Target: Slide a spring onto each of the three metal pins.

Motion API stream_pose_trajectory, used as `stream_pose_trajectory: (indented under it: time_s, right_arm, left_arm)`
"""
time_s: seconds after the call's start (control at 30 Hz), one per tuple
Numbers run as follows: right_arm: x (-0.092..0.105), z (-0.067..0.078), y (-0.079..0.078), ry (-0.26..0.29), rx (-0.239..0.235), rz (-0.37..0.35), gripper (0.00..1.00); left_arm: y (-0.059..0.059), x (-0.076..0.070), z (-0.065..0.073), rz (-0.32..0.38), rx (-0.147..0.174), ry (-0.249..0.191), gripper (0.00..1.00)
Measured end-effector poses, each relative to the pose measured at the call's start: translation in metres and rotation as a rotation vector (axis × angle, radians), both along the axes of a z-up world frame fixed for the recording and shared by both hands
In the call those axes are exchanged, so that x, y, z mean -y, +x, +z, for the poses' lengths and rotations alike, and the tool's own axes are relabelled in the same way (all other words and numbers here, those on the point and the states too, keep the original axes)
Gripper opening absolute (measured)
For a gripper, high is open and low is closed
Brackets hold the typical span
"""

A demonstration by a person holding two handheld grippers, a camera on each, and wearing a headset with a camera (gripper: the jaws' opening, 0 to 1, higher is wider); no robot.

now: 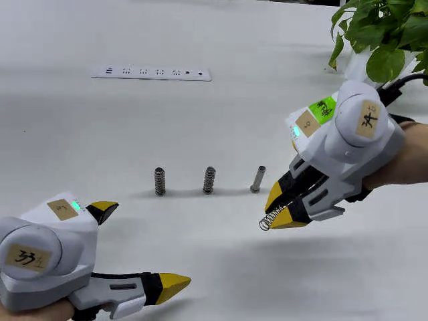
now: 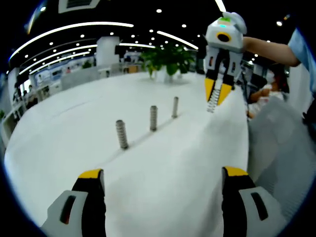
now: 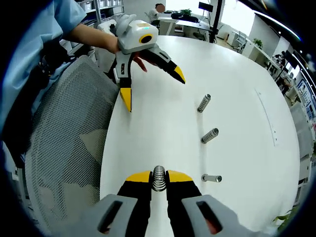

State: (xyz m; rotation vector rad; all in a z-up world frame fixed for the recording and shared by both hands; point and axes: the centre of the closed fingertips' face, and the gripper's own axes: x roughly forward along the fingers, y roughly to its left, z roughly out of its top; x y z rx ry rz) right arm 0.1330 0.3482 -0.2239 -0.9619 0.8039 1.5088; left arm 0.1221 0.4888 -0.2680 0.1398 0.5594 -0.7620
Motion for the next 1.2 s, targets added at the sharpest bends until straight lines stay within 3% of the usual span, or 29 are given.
stream_pose_trajectory:
  time_s: [0.17, 0.37, 0.43, 0.77, 1.07, 1.2]
  right_arm:
    - [0.001, 0.012, 0.022, -0.021, 0.035, 0.008, 0.12]
    - [0.006, 0.022, 0.058, -0.045, 0.087, -0.013, 0.12]
    - [0.009, 0.022, 0.073, -0.067, 0.11, -0.013, 0.12]
    - [0.01, 0.018, 0.087, -0.136, 0.125, 0.019, 0.12]
    - [0.013, 0.009, 0.098, -0.196, 0.116, 0.041, 0.12]
    - [0.01, 0.007, 0.094, -0.215, 0.112, 0.056, 0.12]
  left_arm:
    - [0.0, -0.002, 0.004, 0.016, 0.0, -0.019, 1.0]
    - [0.002, -0.002, 0.011, 0.01, 0.036, -0.006, 1.0]
    - [0.003, -0.002, 0.011, 0.012, 0.031, -0.01, 1.0]
    - [0.002, -0.009, 0.009, 0.018, 0.011, -0.001, 1.0]
    - [0.0, -0.005, 0.007, 0.024, 0.006, -0.009, 1.0]
    - [-0.003, -0.003, 0.005, 0.019, 0.002, -0.009, 1.0]
